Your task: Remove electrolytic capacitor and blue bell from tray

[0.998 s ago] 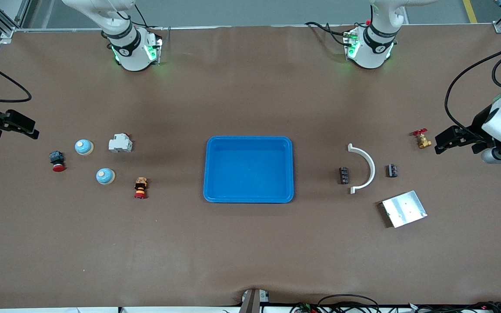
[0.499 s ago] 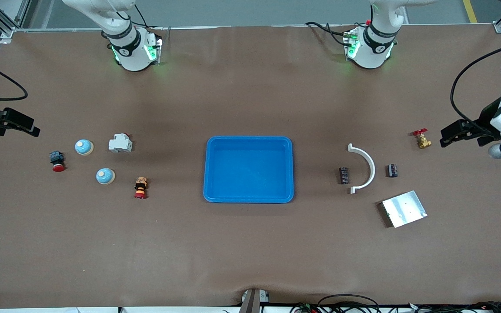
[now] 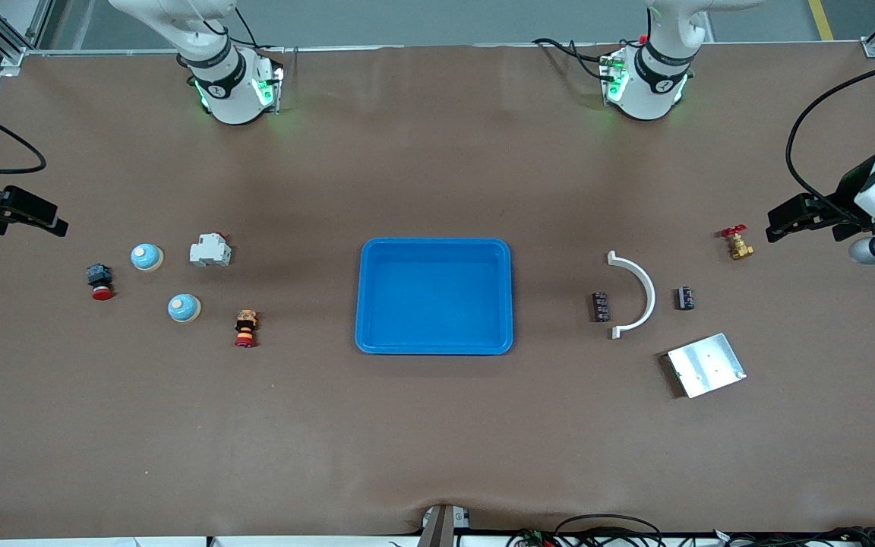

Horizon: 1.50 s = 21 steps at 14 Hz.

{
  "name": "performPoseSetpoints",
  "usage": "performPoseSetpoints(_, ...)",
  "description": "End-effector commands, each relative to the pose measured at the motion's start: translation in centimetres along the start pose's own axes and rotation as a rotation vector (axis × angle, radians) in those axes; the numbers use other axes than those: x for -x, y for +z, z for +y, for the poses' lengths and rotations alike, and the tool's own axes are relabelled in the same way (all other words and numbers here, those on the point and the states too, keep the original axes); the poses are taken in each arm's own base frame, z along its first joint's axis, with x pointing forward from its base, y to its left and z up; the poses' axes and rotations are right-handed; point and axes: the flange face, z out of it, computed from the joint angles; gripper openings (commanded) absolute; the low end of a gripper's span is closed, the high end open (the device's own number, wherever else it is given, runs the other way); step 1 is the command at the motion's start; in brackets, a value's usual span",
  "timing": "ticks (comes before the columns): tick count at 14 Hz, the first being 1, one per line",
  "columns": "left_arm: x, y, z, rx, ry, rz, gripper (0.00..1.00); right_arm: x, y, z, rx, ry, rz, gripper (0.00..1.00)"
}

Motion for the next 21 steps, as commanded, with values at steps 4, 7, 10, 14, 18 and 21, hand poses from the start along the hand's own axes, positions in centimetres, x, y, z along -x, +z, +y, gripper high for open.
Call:
performPoseSetpoints(4,0.9,-1.0,-0.6,0.017,-0.042,0.010,1.00,1.0,-1.1,0.3,0.011,0.021,-0.013,1.00)
performPoseSetpoints(7,0.8,-0.8,-1.3,0.018,-0.053,0.013,1.00,1.0,-1.1,0.3,0.011,0.021,-0.013,1.00)
performPoseSetpoints(10,0.8,-1.1,-1.1,0.019,-0.051,0.018,1.00,1.0,-1.2,0.3,0.011,0.021,-0.012,1.00)
performPoseSetpoints(14,0.8,-1.1,-1.3,0.029,-0.056,0.019,1.00,1.0,-1.2,0.3,0.011,0.021,-0.012,1.00)
performPoseSetpoints(18,0.7,-1.0,-1.2,0.029,-0.055,0.022,1.00,1.0,-1.2,0.3,0.011,0.021,-0.010,1.00)
performPoseSetpoints(21,0.7,-0.9,-1.2,0.029,-0.055,0.022,1.00,1.0,-1.2,0.2,0.012,0.021,-0.009,1.00)
